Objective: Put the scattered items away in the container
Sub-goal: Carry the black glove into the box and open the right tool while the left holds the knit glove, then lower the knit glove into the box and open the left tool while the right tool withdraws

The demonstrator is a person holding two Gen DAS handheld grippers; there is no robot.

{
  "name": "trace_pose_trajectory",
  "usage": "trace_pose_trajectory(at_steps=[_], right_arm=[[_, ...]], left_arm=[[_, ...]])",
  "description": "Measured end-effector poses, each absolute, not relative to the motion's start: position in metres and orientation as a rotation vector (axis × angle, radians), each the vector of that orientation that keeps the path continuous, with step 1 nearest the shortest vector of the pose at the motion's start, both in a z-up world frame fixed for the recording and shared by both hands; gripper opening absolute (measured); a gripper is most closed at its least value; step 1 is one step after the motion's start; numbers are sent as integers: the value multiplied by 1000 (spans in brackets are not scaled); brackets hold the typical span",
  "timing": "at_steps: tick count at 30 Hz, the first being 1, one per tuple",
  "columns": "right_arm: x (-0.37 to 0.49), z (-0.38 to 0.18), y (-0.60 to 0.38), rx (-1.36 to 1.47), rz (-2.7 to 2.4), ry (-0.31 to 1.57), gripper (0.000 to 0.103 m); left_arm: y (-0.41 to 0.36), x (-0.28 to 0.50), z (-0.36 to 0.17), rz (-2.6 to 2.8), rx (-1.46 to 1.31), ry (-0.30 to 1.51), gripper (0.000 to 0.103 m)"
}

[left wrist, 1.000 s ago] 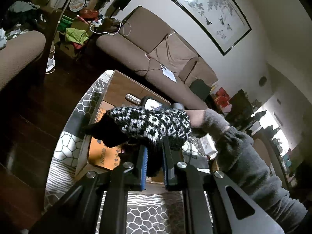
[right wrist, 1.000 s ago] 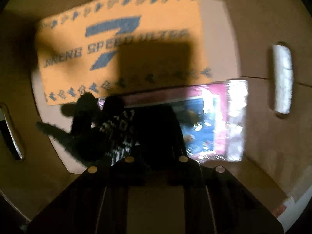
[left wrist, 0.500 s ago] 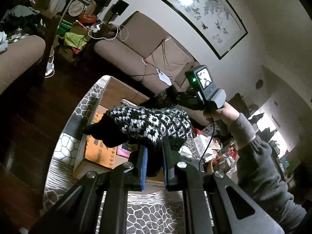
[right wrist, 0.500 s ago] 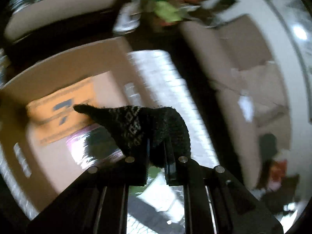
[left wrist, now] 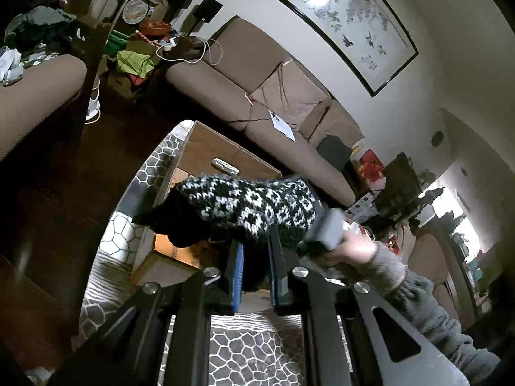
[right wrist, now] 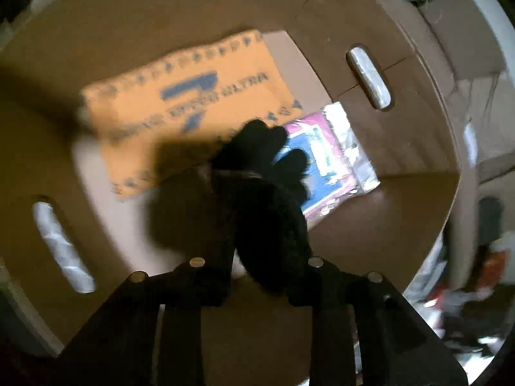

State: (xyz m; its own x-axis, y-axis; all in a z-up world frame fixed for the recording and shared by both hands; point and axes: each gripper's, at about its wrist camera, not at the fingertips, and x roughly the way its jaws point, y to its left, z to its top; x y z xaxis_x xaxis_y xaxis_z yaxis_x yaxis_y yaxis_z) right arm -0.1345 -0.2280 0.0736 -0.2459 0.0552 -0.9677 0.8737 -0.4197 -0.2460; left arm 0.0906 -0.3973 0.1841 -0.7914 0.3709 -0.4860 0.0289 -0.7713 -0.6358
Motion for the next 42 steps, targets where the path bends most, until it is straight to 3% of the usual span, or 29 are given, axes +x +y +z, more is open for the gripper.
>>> trace_pose_trajectory(at_steps=[5, 7, 15, 19, 29, 36, 39, 42], right_arm=[[-157, 157, -184, 1327, -1970, 864, 34], [-164, 174, -176, 1293, -2019, 754, 43], [-149, 90, -211, 1322, -1863, 967, 44], [-152, 107, -199, 1341, -1883, 777, 44], [-147, 182, -112, 1182, -2154, 584, 45], [-140, 181, -70, 1195, -2182, 544, 45], [-136, 173, -57, 1201, -2184, 521, 45], [-130, 166, -48, 1201, -2166, 506, 45]], left_arm=[[-384, 69, 186, 2591, -935, -955, 13], [-376, 63, 188, 2573, -936, -957, 13], [-368, 72, 193, 2590, -952, -919, 13], [-365, 62, 195, 2587, -972, -899, 13], [-320, -45, 172, 2492, -1152, -868, 13], [-301, -120, 137, 2466, -1338, -835, 13], [-291, -123, 109, 2393, -1521, -763, 13], [-289, -117, 73, 2241, -1696, -810, 13]])
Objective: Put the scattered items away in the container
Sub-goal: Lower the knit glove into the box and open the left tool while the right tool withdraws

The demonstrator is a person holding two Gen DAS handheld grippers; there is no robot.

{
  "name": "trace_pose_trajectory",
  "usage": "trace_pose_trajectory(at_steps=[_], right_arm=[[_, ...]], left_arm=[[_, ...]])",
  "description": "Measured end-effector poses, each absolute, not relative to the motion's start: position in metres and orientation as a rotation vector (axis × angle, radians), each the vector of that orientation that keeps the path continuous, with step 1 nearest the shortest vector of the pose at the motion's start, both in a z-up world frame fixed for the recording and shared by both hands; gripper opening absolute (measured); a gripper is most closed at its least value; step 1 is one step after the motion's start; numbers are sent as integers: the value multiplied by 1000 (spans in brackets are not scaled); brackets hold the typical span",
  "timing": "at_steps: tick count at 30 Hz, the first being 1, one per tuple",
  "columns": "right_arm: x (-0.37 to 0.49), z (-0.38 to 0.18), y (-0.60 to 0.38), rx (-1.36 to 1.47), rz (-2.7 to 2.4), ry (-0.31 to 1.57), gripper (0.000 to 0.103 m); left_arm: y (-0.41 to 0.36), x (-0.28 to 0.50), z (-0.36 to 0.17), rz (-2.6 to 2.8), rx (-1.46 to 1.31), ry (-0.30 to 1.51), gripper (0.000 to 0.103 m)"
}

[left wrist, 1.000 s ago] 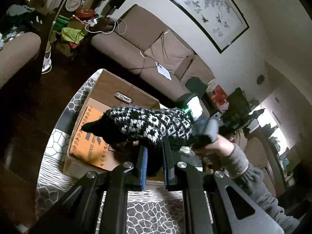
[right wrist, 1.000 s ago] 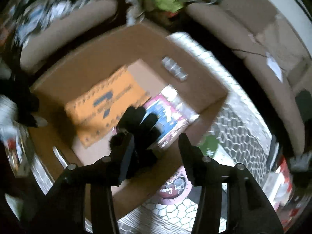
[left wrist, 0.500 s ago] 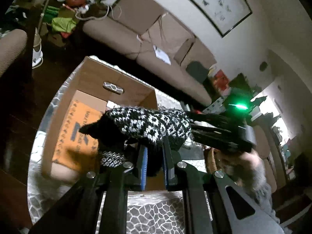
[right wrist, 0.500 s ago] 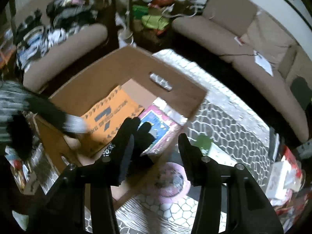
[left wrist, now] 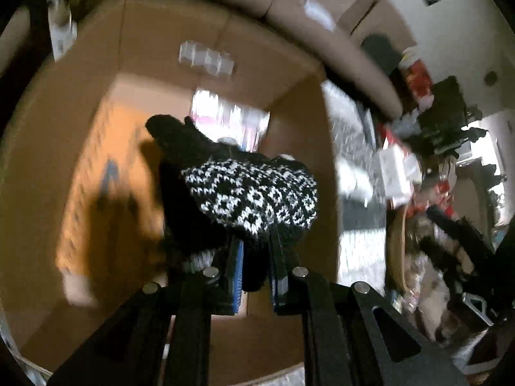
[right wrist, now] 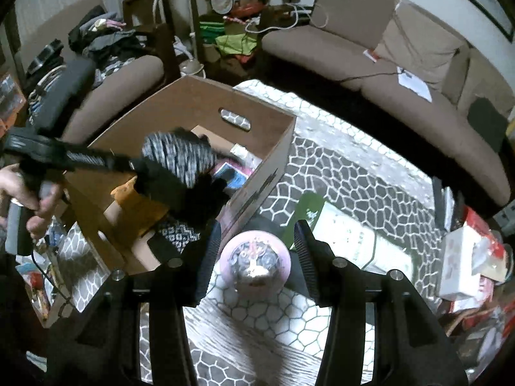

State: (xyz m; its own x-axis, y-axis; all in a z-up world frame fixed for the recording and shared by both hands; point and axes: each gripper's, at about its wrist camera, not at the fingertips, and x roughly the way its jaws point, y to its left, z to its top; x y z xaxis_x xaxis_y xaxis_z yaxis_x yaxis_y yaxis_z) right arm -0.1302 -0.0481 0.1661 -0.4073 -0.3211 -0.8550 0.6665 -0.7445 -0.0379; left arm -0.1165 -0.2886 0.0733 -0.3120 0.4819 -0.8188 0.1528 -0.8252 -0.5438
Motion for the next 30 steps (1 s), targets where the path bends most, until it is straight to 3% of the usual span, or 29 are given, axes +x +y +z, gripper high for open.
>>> trace_pose_trajectory(at_steps=[9, 11, 13, 17, 18, 19, 21, 30], right_arm=[[-124, 155, -43, 1203, -2157, 494, 45], [-125, 154, -41, 1208, -2158, 479, 45], [-125, 152, -40, 1215, -2161, 476, 45], [-123, 150, -41, 1219, -2150, 472, 45], [-122, 150, -41, 1215, -2150, 472, 45], [-122, 150, -41, 1211, -2150, 470, 45], [-120, 151, -41, 1204, -2151, 461, 45], [-118, 153, -71, 1184, -2102, 504, 45]], left_arm=[[-267, -106, 41, 2091, -2003, -601, 15], [-263, -106, 37, 2008, -2077, -556, 21], [-257, -101, 29, 1955, -2160, -472, 33], [-255, -87, 33, 1939, -2240, -341, 38], [-258, -85, 40, 1962, -2224, -319, 46], [-264, -84, 49, 1993, -2206, -317, 54], [-279, -88, 64, 2077, -2172, -334, 59], [-351, -96, 117, 2419, -1823, -673, 59]])
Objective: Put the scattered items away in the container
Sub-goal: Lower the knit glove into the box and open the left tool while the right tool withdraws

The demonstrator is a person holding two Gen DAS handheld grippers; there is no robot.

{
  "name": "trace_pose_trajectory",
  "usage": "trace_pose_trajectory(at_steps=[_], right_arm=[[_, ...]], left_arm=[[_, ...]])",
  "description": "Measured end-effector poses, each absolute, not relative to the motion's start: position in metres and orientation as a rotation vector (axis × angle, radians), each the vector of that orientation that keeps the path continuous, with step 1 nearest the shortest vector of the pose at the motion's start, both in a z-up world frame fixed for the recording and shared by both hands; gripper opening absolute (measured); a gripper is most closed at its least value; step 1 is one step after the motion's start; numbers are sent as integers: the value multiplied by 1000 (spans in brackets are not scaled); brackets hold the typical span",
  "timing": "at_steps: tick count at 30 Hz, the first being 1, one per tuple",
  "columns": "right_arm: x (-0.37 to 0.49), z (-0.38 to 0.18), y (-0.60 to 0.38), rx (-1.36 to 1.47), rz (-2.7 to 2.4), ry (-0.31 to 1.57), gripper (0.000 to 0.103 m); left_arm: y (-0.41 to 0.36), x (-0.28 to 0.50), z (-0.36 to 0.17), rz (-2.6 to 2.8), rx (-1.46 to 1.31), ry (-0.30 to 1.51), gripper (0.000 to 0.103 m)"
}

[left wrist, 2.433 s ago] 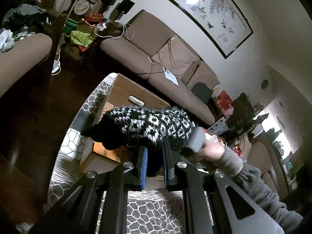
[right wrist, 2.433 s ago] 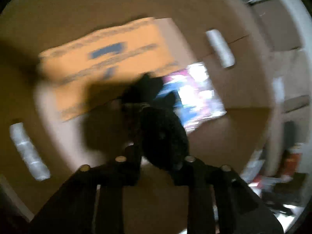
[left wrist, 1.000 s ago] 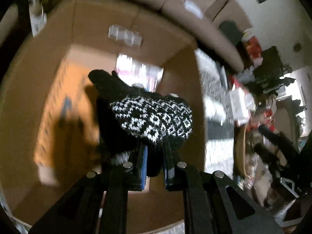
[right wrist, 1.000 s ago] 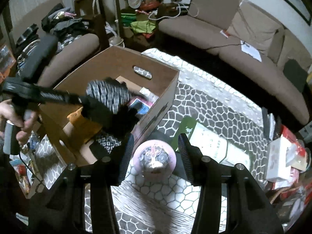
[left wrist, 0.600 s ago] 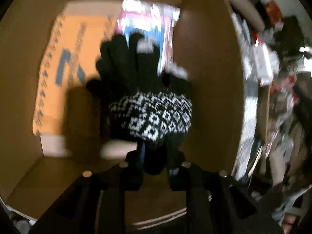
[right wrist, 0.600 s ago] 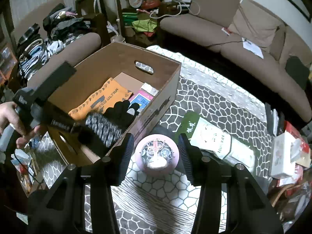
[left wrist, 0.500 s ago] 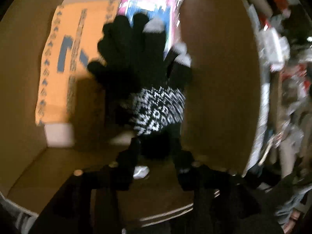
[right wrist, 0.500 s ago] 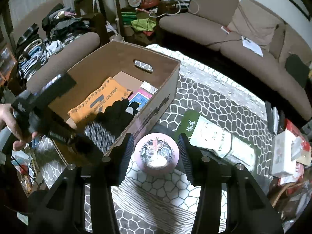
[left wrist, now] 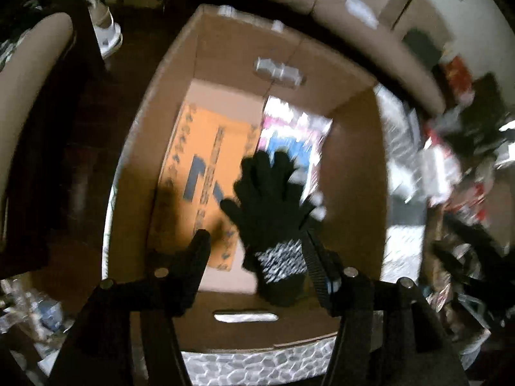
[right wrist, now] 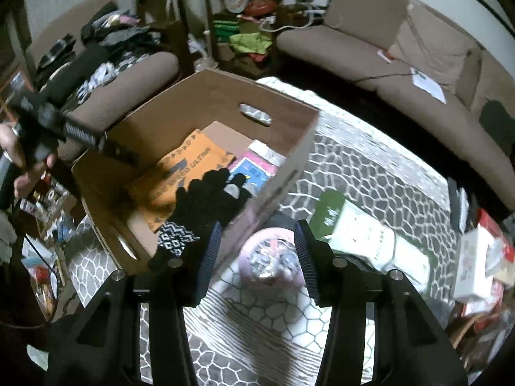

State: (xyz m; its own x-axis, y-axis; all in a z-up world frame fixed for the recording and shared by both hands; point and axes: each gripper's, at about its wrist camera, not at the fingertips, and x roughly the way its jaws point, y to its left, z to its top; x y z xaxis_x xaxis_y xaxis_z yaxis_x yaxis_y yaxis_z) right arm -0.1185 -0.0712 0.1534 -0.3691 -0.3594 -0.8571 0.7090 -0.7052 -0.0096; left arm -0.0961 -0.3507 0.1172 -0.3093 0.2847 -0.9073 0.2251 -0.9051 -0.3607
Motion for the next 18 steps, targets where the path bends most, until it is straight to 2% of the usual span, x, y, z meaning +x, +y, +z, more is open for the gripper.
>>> trace_pose_trajectory(at_steps=[4, 8, 9, 10, 11, 18], right_arm=[[-136, 146, -128, 1191, -2026, 559, 45], [-165, 119, -205, 1253, -1951, 672, 43], [-177, 105, -226, 1309, -1917, 681, 34], [-188, 90, -245, 1363, -1875, 690, 19], [-196, 74, -262, 1408, -1836, 719, 14], [-246, -21, -328, 1533, -1771, 937, 19]], left_arm=[[-343, -51, 141, 2640, -1518, -579, 59], [-345, -22, 140, 2721, -1405, -527, 59], [-345, -19, 138, 2735, -1396, -500, 59], [-345, -17, 136, 2757, -1384, -470, 59], [-346, -14, 134, 2772, -1366, -452, 59], [-360, -4, 126, 2738, -1292, -439, 59]])
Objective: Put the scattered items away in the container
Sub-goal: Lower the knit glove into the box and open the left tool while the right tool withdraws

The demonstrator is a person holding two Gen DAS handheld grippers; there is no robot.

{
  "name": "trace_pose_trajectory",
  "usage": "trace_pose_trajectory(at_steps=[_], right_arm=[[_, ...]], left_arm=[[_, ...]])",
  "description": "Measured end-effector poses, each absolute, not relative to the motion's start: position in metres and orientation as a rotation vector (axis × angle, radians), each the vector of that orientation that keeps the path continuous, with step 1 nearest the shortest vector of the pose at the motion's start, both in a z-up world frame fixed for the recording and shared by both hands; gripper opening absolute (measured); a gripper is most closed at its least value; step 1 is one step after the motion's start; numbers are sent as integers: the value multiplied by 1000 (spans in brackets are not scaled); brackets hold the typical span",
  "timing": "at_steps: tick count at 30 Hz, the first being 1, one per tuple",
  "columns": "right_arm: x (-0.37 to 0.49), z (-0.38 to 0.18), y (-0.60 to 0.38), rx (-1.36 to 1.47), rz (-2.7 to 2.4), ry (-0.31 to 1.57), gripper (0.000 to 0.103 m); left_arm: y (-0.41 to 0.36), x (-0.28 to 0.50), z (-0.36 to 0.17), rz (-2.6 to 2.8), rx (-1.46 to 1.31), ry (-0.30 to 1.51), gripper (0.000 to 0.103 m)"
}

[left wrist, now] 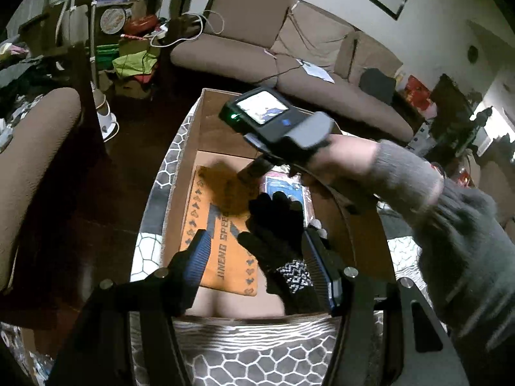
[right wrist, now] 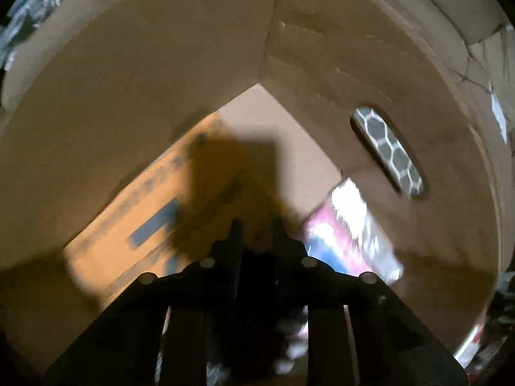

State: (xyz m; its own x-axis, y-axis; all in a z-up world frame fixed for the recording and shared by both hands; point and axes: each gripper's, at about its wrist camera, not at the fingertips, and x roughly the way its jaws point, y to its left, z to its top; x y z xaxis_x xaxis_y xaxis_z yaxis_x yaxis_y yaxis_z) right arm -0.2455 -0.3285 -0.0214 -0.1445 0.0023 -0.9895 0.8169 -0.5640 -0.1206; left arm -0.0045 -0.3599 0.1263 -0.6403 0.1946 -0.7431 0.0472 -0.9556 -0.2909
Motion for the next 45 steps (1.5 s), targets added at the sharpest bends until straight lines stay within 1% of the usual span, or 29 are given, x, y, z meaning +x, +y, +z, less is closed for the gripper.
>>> trace_pose_trajectory(at_steps=[2, 3, 4, 7, 8, 9, 10, 13, 18, 20, 23, 29, 31, 33, 34, 35, 36, 37, 40, 41, 43, 45], right_arm=[[-257, -39, -333, 1537, -1756, 962, 22], [-259, -45, -334, 1541, -1739, 970, 27], [-261, -52, -334, 1539, -1716, 985, 30], [-258, -62, -332, 1531, -1643, 975, 29], [-257, -61, -331, 1519, -1626, 963, 28], [-256, -61, -329, 1513, -1610, 953, 20], [-254, -61, -328, 1508, -1596, 952, 7], [-239, -52, -328, 1438, -1606, 1029, 6], [-234, -2, -327, 1308, -1755, 946, 6], [-239, 9, -327, 1286, -1804, 958, 6], [-245, 2, -327, 1278, -1869, 1017, 6], [-252, -28, -327, 1294, -1938, 1080, 6], [-248, -42, -327, 1279, -1955, 1142, 8], [-241, -40, -326, 1251, -1957, 1140, 10], [-236, -30, -322, 1222, -1962, 1106, 15], [-232, -20, -318, 1201, -1975, 1079, 19], [-230, -9, -313, 1189, -1993, 1055, 24], [-225, 11, -302, 1174, -2021, 1011, 26], [-207, 62, -266, 1128, -2060, 875, 28], [-197, 84, -245, 1112, -2066, 799, 29], [-183, 114, -208, 1113, -2093, 686, 40], [-191, 137, -185, 1104, -2114, 610, 41]], left_arm=[[-365, -4, 122, 2743, -1276, -418, 59], [-366, -3, 120, 2739, -1274, -421, 59], [-370, -3, 117, 2725, -1274, -435, 59], [-380, -6, 108, 2686, -1269, -505, 59], [-383, -8, 106, 2684, -1271, -515, 59], [-383, -7, 105, 2690, -1269, -521, 59], [-385, -7, 104, 2694, -1267, -527, 59], [-388, -7, 106, 2696, -1243, -532, 59], [-377, -16, 113, 2741, -1239, -419, 59], [-368, -21, 115, 2740, -1241, -371, 59], [-355, -26, 117, 2767, -1233, -282, 59], [-353, -34, 109, 2743, -1264, -286, 59], [-353, -34, 107, 2739, -1272, -287, 59], [-353, -32, 107, 2739, -1276, -290, 59], [-353, -31, 107, 2740, -1275, -291, 59], [-351, -29, 108, 2744, -1274, -292, 59], [-351, -26, 109, 2751, -1273, -293, 59], [-349, -24, 110, 2753, -1269, -292, 59], [-343, -16, 119, 2769, -1235, -280, 59], [-338, -13, 123, 2782, -1222, -260, 59], [-323, -5, 133, 2830, -1186, -188, 59], [-308, 3, 142, 2868, -1160, -122, 59]])
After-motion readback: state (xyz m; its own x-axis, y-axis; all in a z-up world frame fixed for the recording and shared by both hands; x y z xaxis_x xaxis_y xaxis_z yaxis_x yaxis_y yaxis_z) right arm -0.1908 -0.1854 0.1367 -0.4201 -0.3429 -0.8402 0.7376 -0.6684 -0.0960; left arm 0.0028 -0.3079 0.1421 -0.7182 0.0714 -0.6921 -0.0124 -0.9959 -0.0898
